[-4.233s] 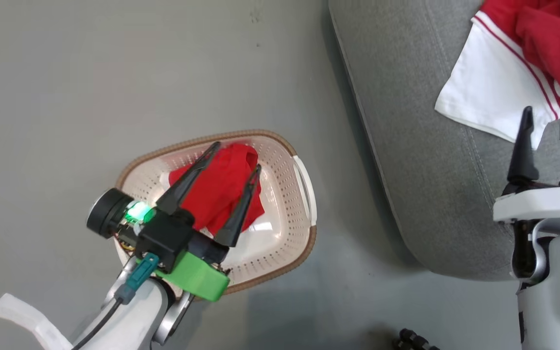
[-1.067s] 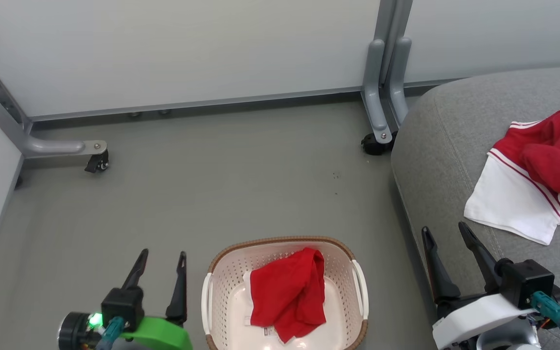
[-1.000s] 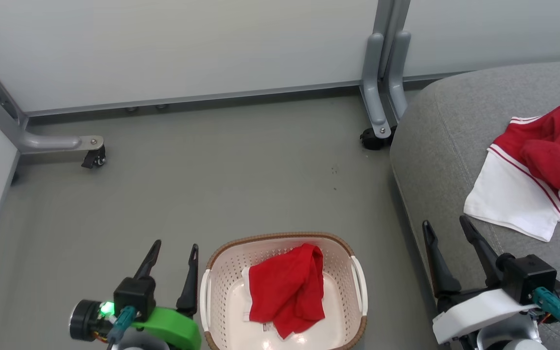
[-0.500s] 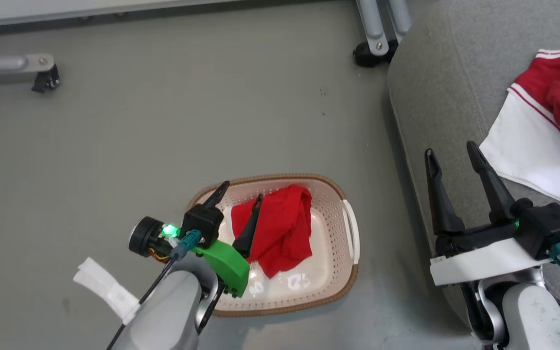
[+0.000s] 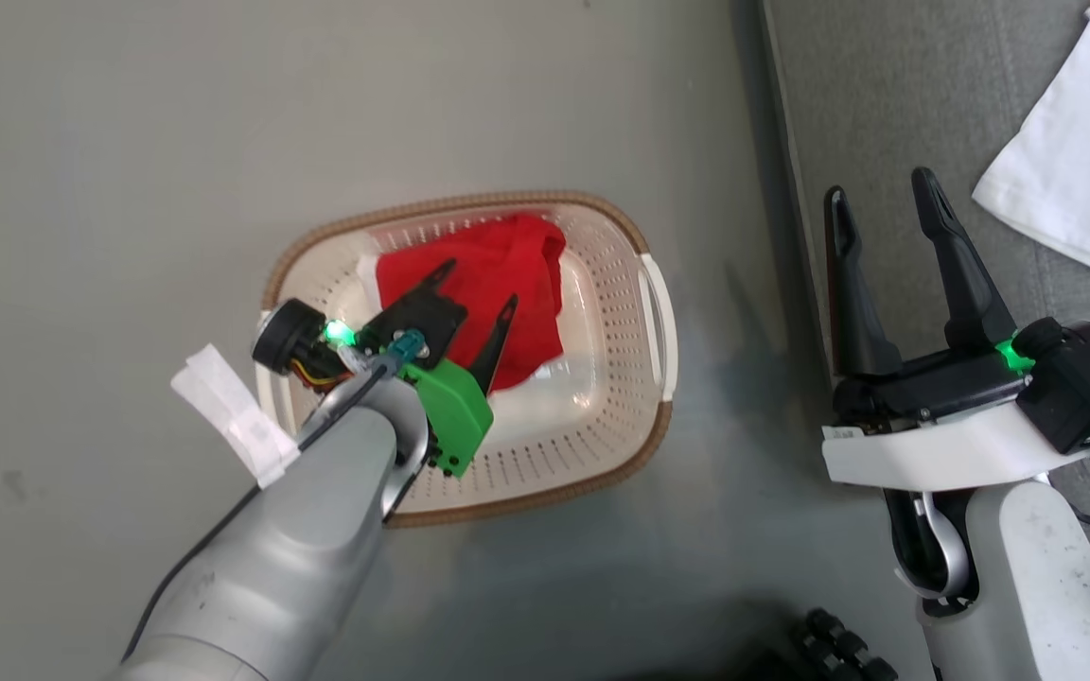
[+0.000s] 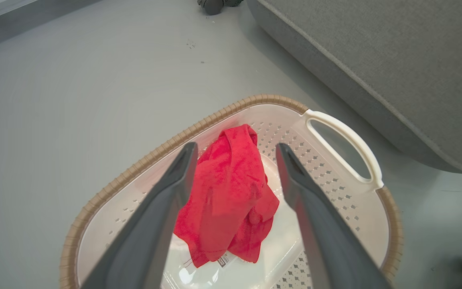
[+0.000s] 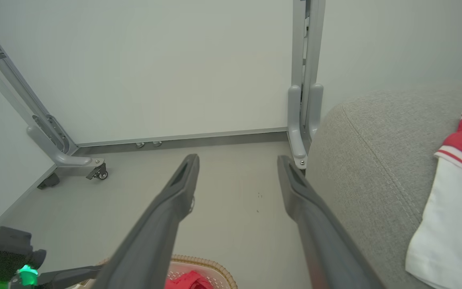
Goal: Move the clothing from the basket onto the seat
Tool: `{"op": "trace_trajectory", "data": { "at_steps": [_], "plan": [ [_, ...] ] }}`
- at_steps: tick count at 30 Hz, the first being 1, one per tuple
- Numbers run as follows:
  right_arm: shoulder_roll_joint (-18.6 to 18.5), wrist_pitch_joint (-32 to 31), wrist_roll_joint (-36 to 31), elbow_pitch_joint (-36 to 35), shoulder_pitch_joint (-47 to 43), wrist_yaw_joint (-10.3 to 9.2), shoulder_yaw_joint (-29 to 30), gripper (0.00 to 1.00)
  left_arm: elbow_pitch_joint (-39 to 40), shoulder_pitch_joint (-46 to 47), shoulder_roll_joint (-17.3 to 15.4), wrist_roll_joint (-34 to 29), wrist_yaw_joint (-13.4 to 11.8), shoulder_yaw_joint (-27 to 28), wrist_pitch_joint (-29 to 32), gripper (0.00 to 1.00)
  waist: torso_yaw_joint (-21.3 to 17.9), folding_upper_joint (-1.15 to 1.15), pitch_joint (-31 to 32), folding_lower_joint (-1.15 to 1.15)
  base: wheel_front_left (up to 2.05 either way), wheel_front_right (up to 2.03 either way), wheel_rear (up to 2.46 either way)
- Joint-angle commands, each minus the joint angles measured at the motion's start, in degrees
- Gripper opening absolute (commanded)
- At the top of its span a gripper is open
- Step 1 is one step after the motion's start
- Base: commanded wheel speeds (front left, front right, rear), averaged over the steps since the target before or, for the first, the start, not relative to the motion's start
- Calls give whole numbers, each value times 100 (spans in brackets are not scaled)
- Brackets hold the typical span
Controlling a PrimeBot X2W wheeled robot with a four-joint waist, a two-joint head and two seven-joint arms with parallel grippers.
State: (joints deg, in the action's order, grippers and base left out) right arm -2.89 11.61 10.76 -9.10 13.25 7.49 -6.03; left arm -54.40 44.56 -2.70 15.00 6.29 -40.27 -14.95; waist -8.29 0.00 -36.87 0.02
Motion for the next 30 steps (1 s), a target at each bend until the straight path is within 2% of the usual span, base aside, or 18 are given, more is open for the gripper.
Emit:
{"op": "trace_trajectory", "data": {
  "at_steps": [1, 12, 19, 30],
  "plan": [
    [2, 77, 64, 23, 145, 0, -44, 100, -100, 235, -39, 75, -31, -34, 3, 100, -522, 0, -1052, -2, 0, 0, 0],
    [3, 324, 383, 273, 426, 0, -304, 100, -807, 1008, -40, 157, -167, -344, 2, 100, -908, 0, -1774, -2, 0, 0, 0],
    [2, 359, 552, 389, 531, 0, -436, 100, -1350, 1327, -46, 152, -437, -367, 58, 100, -992, 0, -2004, -2, 0, 0, 0],
    [0, 365, 757, 283, 658, 0, -660, 100, -1803, 1711, -368, -121, -798, -663, 489, 100, -1124, 0, -2308, -2, 0, 0, 0]
  ]
}}
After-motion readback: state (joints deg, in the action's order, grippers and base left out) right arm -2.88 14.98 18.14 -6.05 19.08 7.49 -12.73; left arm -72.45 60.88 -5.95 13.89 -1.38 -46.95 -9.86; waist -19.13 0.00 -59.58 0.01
